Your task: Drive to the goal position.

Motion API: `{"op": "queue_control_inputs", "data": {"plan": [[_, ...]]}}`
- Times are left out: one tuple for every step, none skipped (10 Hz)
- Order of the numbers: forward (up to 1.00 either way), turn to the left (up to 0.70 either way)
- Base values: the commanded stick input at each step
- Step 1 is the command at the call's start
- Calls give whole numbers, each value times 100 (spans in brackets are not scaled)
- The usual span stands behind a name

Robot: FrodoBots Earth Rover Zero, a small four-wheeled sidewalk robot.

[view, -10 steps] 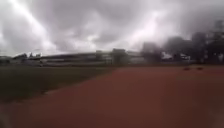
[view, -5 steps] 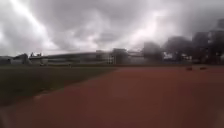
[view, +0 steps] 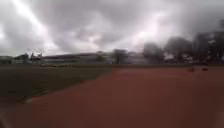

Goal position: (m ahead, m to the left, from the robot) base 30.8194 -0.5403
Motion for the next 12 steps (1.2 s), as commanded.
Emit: {"op": "queue_control_inputs", "data": {"plan": [[70, 0], [70, 0], [70, 0], [70, 0], [70, 0], [70, 0], [70, 0], [70, 0], [70, 0], [70, 0], [70, 0], [70, 0]]}}
